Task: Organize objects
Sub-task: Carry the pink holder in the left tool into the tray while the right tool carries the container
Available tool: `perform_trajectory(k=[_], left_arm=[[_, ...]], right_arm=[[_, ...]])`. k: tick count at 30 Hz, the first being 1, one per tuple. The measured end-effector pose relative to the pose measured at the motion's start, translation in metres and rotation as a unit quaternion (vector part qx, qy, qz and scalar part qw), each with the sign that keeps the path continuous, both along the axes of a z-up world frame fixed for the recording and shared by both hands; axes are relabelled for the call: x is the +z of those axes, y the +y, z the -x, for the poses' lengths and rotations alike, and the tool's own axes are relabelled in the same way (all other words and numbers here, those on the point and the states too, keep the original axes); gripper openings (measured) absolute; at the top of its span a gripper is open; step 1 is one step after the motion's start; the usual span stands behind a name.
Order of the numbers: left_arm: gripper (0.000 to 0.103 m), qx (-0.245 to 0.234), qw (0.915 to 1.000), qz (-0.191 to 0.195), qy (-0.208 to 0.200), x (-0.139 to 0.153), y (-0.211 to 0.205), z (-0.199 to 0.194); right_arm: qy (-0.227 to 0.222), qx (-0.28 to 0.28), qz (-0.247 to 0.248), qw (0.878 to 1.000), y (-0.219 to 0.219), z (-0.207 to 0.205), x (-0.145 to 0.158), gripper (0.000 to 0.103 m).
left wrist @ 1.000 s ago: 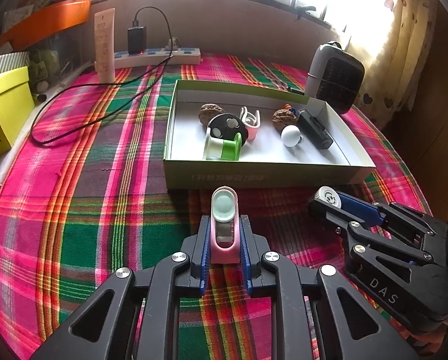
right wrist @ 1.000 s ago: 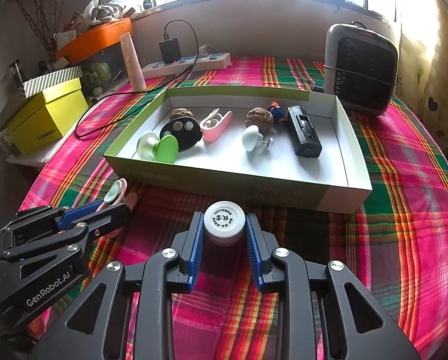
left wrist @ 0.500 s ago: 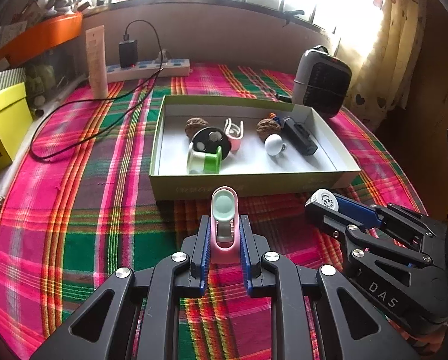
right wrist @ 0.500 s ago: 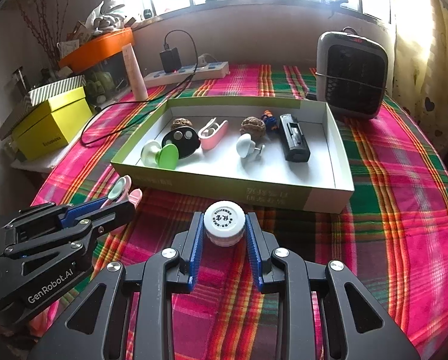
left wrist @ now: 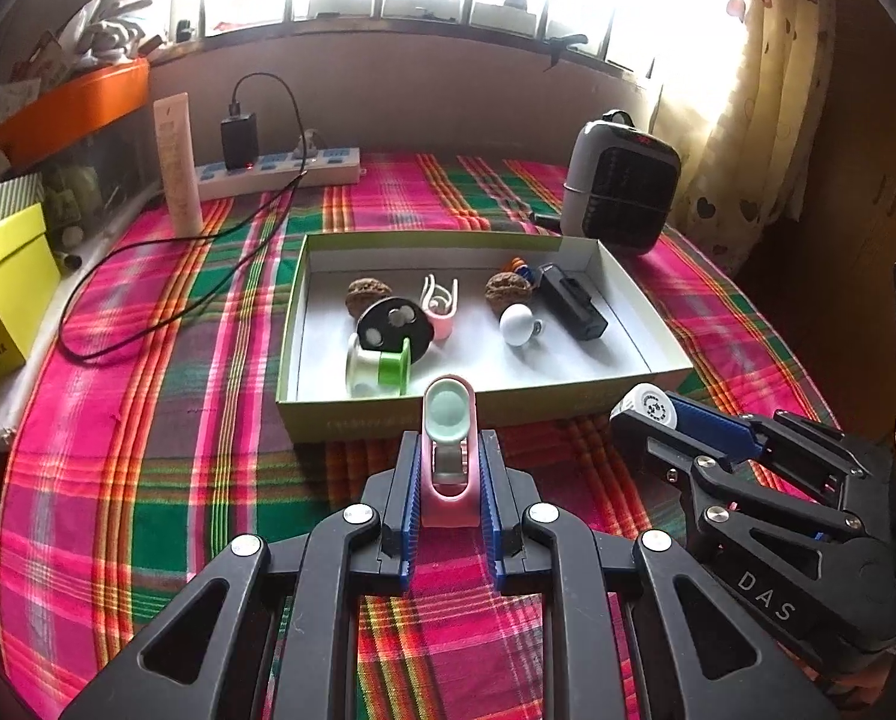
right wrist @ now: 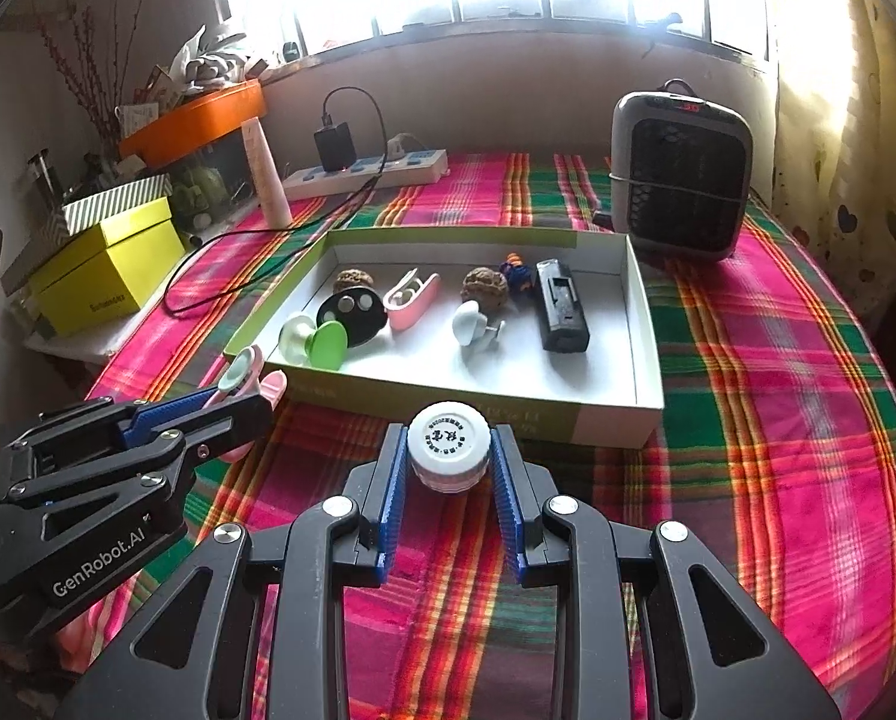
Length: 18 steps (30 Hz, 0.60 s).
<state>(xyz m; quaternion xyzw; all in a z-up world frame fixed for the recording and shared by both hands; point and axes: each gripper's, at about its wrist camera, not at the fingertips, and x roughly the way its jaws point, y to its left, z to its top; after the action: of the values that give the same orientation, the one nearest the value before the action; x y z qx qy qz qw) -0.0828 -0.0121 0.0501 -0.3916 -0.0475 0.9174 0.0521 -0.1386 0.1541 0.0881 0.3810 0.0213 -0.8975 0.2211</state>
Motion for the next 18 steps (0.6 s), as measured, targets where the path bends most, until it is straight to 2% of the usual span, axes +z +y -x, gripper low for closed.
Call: perform_trajectory(k=[18], left_arm=[[0.016, -0.010, 0.9998, 0.003, 0.016, 0.012, 0.011, 0.031]], right_arm=[[0.013, -0.011, 0.000, 1.000, 0.013, 0.027, 0.011, 0.029]])
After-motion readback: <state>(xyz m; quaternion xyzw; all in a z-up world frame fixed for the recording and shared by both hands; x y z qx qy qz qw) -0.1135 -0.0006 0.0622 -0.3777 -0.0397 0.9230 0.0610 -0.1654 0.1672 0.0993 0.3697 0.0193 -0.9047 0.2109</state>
